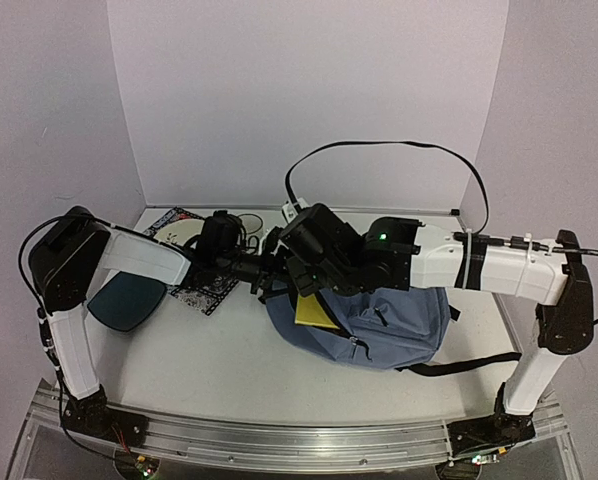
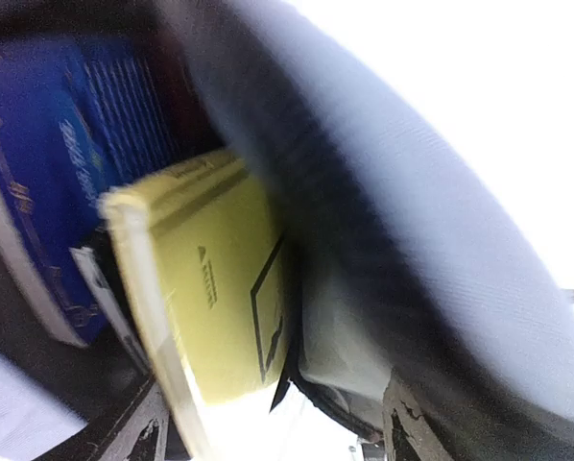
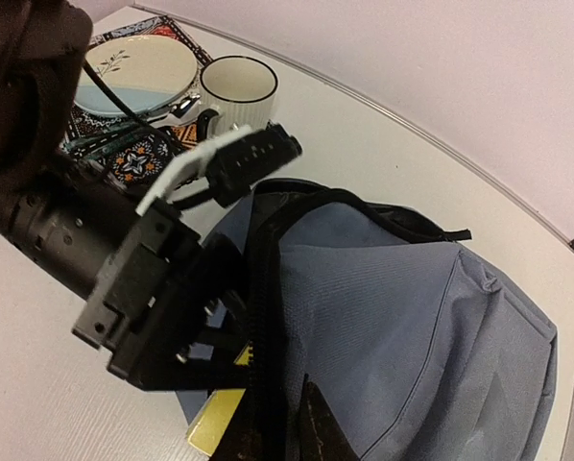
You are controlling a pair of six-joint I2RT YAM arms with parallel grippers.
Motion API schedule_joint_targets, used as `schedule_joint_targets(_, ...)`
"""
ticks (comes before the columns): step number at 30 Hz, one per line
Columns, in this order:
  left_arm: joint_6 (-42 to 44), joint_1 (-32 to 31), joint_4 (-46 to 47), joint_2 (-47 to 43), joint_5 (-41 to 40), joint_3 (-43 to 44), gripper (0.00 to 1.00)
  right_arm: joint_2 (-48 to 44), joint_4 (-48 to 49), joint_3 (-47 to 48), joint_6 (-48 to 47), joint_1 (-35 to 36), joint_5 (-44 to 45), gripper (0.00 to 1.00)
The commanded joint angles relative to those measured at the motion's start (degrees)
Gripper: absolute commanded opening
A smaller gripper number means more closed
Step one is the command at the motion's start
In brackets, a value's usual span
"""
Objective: Pack the student bag
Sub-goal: Place the book in the largest pocket of the bag, then place the largest pocket of the student bag.
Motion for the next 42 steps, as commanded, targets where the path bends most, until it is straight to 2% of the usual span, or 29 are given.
schedule_joint_targets(1, 5.2, 2.8, -2.0, -6.4, -2.0, -1.6, 0.78, -4.0, 1.4, -0.8, 1.3, 0.6, 1.9, 0.13)
schedule_joint_targets(4, 8.1, 4.4, -6.8, -8.4, -3.9, -2.6, 0.78, -4.3, 1.3, -1.3, 1.5, 0.6, 2.0, 0.12)
schedule_joint_targets(5, 11.3, 5.5, -13.3, -8.6, -6.9, -1.5, 0.78, -4.3, 1.2, -1.5, 1.6, 0.6, 2.0, 0.12)
schedule_joint_targets(10, 21.2, 6.4, -31.3, -6.2, -19.5, 8.5, 0.80, -4.3, 0.9, -2.3, 2.1, 0.6, 2.2, 0.07)
schedule_joint_targets(14, 23.5, 6.6, -37.4, -1.1, -23.0, 15.7, 0.80, -3.8, 0.7, -2.6, 2.4, 0.6, 2.4, 0.04)
schedule_joint_targets(24, 26.2, 6.6, -43.5, 11.7, -25.0, 27.8, 0.77, -2.6, 0.6, -3.5, 3.5, 0.6, 2.6, 0.02)
schedule_joint_targets(26, 26.2, 6.6, -43.9, 12.4, -24.2, 28.8, 0.69, -2.2, 0.6, -3.6, 3.3, 0.5, 2.9, 0.02)
schedule_joint_targets(28, 25.9, 6.5, -43.8, 11.8, -22.2, 28.8, 0.44, -1.7, 0.6, -4.0, 3.0, 0.1, 3.1, 0.01)
schedule_joint_targets(29, 25.5, 6.3, -43.8, 10.6, -21.3, 27.7, 0.29, -1.4, 0.6, -4.1, 3.0, -0.6, 3.0, 0.01)
schedule_joint_targets(32, 24.6, 6.0, -43.8, 5.0, -20.8, 24.0, 0.04, -0.5, 0.5, -4.2, 2.9, -2.4, 2.0, 0.01)
schedule_joint_targets(33, 24.3, 6.0, -43.8, 3.0, -21.0, 22.1, 0.00, 0.0, 0.6, -3.9, 2.7, -3.2, 1.4, 0.01)
schedule_joint_targets(42, 16.2, 5.3, -43.8, -14.9, -18.8, 7.2, 0.00, 7.3, 0.6, 3.5, -2.0, -10.0, -2.1, 0.00)
